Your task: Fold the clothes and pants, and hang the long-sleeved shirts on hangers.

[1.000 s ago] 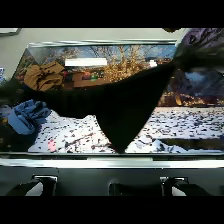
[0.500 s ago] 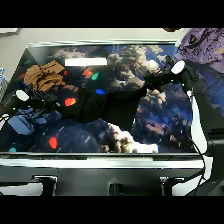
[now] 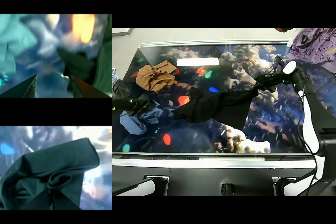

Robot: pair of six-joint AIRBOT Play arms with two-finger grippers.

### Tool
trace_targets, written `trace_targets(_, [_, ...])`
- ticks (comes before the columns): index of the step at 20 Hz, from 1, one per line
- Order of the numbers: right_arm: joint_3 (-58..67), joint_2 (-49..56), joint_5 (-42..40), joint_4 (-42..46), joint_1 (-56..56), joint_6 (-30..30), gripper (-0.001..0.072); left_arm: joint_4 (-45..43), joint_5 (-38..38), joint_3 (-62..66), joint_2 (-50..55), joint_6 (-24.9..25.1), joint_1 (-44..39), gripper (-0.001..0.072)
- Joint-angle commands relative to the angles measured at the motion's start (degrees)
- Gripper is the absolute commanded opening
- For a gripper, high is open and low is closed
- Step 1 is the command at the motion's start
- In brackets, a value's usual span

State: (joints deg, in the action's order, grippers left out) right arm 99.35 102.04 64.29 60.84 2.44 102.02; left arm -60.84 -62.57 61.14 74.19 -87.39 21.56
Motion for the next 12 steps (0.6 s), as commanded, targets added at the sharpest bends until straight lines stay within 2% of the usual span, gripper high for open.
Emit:
trace_targets(1, [0.04, -0.50, 1.55, 0.11, 0.02, -0.90, 0.0029, 15.76, -0.15, -12.72, -4.02, 9.49, 3.76, 0.0485])
trace_targets(5, [0.04, -0.50, 2.45, 0.09, 0.02, -0.90, 0.0029, 32.87, 6.97, -22.67, -1.11, 16.46, 1.62, 0.0485])
trace_targets(9, [0.04, -0.50, 2.86, 0.13, 0.02, -0.90, 0.0029, 40.92, 7.52, -22.93, 4.50, 21.81, -3.10, 0.0485])
trace_targets(12, [0.04, -0.50, 3.23, 0.11, 0.02, -0.87, 0.0029, 43.21, 9.84, -22.93, 7.98, 22.05, -5.86, 0.0485])
